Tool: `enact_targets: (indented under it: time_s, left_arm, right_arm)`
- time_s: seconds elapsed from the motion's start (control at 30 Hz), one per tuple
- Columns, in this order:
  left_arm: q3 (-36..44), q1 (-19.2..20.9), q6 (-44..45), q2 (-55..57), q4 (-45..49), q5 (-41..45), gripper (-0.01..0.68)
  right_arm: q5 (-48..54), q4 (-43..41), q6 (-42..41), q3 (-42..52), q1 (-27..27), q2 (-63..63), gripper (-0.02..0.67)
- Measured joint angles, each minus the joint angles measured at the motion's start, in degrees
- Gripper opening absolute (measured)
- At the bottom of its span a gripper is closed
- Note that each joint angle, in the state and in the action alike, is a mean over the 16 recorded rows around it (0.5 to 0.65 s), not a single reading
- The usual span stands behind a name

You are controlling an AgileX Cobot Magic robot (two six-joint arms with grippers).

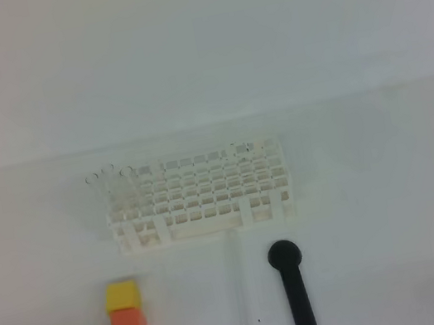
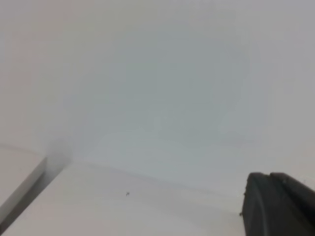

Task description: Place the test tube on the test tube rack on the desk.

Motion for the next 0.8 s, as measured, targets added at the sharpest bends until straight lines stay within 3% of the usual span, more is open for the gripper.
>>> enact_targets:
  time_s: [0.27, 0.8]
  left_arm:
    - [-0.2, 0.0, -4.3, 0.0, -0.7, -5.1, -0.001]
    - [-6.6, 0.0, -19.8, 1.1, 7.8, -4.2, -0.001]
  right_arm:
    - [-7.5, -1.3, 0.0, 0.2, 0.0, 0.0, -0.001]
    - [-38.2, 1.1, 2.4, 0.4, 0.0, 0.0, -0.001]
